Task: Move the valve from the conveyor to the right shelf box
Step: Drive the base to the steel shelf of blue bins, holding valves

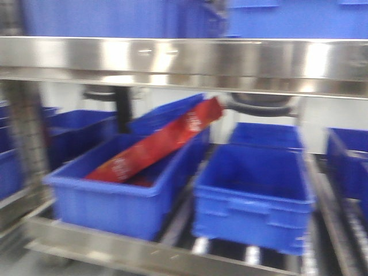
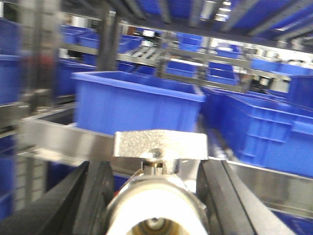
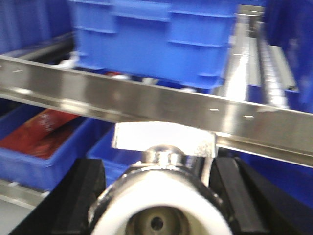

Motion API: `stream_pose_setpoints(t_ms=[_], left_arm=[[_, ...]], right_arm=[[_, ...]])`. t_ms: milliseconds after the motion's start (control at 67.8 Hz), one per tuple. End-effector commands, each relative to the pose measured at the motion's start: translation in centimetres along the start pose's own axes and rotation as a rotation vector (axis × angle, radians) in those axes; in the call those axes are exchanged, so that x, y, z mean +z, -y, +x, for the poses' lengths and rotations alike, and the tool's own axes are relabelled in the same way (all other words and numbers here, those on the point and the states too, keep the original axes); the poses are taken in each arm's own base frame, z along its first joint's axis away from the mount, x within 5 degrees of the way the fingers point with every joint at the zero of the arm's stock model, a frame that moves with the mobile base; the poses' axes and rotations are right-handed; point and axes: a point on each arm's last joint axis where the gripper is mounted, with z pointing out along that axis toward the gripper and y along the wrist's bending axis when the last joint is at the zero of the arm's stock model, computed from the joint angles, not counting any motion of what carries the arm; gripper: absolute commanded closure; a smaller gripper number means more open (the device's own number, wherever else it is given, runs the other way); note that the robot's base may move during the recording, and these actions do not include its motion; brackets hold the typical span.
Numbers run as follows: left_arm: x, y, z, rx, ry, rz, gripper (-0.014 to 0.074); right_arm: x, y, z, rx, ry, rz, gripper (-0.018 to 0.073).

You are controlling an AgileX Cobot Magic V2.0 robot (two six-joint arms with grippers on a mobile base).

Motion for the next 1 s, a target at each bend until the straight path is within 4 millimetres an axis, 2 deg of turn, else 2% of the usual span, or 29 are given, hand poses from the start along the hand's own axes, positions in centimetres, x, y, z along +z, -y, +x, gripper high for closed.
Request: stream_pose_setpoints(t_ms=[0, 989], left_arm=[[-0.24, 0.04, -0.63, -0.01, 0.056, -0.002, 0.0707], [-0.24, 0.05, -0.63, -0.01, 0.056, 0.0, 0.0707]], right_arm=[[-0.45, 0.05, -1.08, -0.012, 0.102, 0.009, 0.0721], [-0.45, 0.05, -1.08, -0.012, 0.102, 0.009, 0.0721]])
